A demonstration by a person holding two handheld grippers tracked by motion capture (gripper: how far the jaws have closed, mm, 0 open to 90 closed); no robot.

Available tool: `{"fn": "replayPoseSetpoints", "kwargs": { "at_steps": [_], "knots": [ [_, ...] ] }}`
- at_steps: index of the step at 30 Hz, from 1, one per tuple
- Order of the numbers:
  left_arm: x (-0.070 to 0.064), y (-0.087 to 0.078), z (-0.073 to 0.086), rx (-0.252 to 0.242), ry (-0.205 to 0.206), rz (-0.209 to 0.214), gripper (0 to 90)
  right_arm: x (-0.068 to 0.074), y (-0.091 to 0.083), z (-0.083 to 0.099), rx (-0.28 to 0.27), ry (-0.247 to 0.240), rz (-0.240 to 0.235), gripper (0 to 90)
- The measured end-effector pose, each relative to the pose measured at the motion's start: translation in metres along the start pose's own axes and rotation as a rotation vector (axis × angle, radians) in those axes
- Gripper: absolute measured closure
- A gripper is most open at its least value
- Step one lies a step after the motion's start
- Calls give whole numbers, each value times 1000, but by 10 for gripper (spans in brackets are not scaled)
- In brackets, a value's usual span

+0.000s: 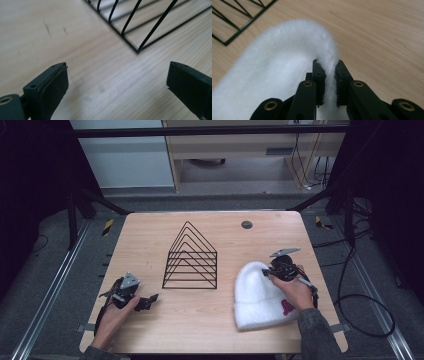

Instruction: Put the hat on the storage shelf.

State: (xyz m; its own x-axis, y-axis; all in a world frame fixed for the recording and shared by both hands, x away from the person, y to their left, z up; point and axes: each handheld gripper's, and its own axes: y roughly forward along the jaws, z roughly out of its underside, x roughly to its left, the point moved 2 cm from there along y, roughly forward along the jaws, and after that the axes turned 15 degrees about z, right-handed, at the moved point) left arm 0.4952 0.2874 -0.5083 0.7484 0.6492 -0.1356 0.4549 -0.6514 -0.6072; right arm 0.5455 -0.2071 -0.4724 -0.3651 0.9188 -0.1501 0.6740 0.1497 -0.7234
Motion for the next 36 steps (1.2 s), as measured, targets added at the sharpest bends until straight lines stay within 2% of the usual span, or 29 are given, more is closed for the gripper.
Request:
{"fn": "replayPoseSetpoints", "kwargs": {
  "at_steps": [2, 7, 8, 11, 13, 15, 20, 24, 28, 32, 33, 36],
  "knots": [
    [-3, -7, -8, -33, 23, -9, 38, 2, -18, -2, -50, -6, -6, 825],
    [-10, -16, -20, -112, 30, -12, 45, 8, -51, -6, -153, -2, -13, 827],
    [-11, -16, -22, -121, 37, -14, 47, 11, -62, -5, -193, -6, -10, 828],
    [-19, -19, -26, -162, 88, -17, 47, 15, -71, 0, -224, 3, -12, 828],
    [-21, -20, -28, -166, 104, -10, 47, 15, -74, 0, -238, 7, -16, 829],
    [-23, -20, -32, -157, 102, -4, 47, 17, -81, 0, -259, 13, -24, 830],
    [-30, -25, -48, -181, 97, 12, 49, 23, -102, -9, -316, 7, -46, 833],
    [-36, -29, -63, -179, 124, 30, 48, 29, -121, -20, -368, -7, -66, 835],
    [-41, -33, -80, -198, 137, 57, 48, 35, -137, -32, -411, -12, -84, 836],
    [-47, -38, -98, -196, 149, 65, 48, 38, -152, -50, -453, -24, -86, 836],
    [-50, -40, -104, -195, 157, 74, 47, 39, -160, -59, -468, -31, -85, 836],
    [-53, -42, -119, -194, 167, 105, 46, 38, -166, -68, -475, -36, -81, 836]
  ]
}}
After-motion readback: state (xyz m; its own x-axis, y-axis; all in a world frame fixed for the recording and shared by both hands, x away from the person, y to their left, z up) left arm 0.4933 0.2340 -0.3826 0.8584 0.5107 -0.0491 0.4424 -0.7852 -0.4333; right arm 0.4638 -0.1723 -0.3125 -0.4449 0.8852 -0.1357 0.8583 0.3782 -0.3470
